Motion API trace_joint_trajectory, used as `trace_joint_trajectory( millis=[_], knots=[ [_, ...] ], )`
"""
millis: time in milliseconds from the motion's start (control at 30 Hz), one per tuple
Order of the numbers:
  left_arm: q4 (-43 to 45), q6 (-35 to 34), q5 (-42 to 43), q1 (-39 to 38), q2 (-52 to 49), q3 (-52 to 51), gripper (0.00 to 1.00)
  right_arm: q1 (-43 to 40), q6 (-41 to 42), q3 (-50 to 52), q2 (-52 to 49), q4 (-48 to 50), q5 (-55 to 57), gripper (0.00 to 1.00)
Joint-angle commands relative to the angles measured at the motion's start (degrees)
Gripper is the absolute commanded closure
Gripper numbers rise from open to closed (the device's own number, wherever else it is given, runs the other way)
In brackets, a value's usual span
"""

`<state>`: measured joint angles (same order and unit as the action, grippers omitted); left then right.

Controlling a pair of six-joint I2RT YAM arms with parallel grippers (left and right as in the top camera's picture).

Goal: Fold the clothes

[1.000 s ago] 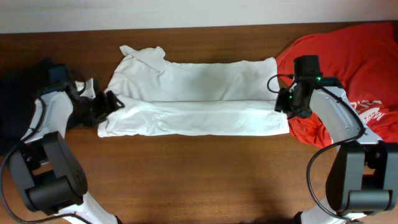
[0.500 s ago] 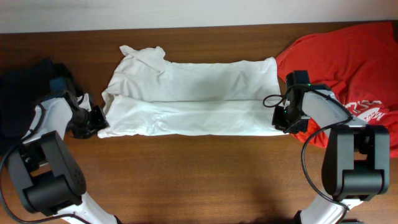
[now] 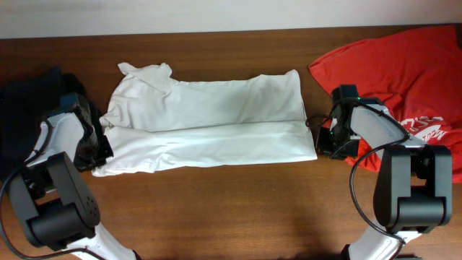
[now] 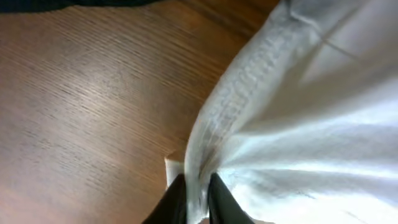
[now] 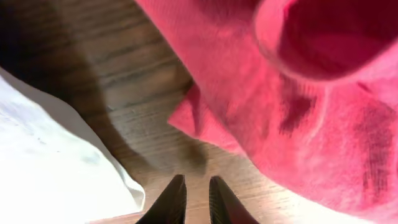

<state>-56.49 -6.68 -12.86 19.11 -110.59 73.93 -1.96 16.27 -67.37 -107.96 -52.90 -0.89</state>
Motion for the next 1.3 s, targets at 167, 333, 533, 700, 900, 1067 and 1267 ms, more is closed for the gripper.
trace_joint_trajectory(
  millis=[167, 333, 533, 700, 900, 1067, 1267],
  knots=[
    [-1.75, 1.92, 18.23, -1.75, 10.84, 13.44, 0.39, -0.26, -4.04, -17.55, -0.39, -9.86, -8.68, 0.32],
    [-1.38, 2.43, 18.03, -6.49, 9.31, 8.98, 0.39, 1.29, -4.92, -5.88, -0.52, -6.8, -9.05, 0.32],
    [4.55, 2.43, 18.03, -6.49, 8.87, -1.29, 0.34, 6.54, -4.87, 4.5, -0.52, 6.36, -8.96, 0.84],
    [9.84, 2.4, 18.03, -6.49, 6.54, -7.65, 0.31, 6.34, -0.79, 4.5, -0.52, -3.78, 0.59, 0.96],
    [11.63, 2.38, 15.34, -6.47, 5.16, -12.37, 0.31, 6.34, -0.76, 4.5, -0.52, -8.5, 6.23, 0.96],
    [3.91, -6.43, 8.5, -5.14, 5.16, -14.45, 0.32, 6.34, -0.76, 4.5, -0.52, -12.98, 7.61, 0.96],
    [2.84, -7.96, 9.51, -6.32, 11.96, -10.19, 0.31, 6.34, 2.93, -1.92, 1.64, -17.77, 4.31, 0.89]
  ],
)
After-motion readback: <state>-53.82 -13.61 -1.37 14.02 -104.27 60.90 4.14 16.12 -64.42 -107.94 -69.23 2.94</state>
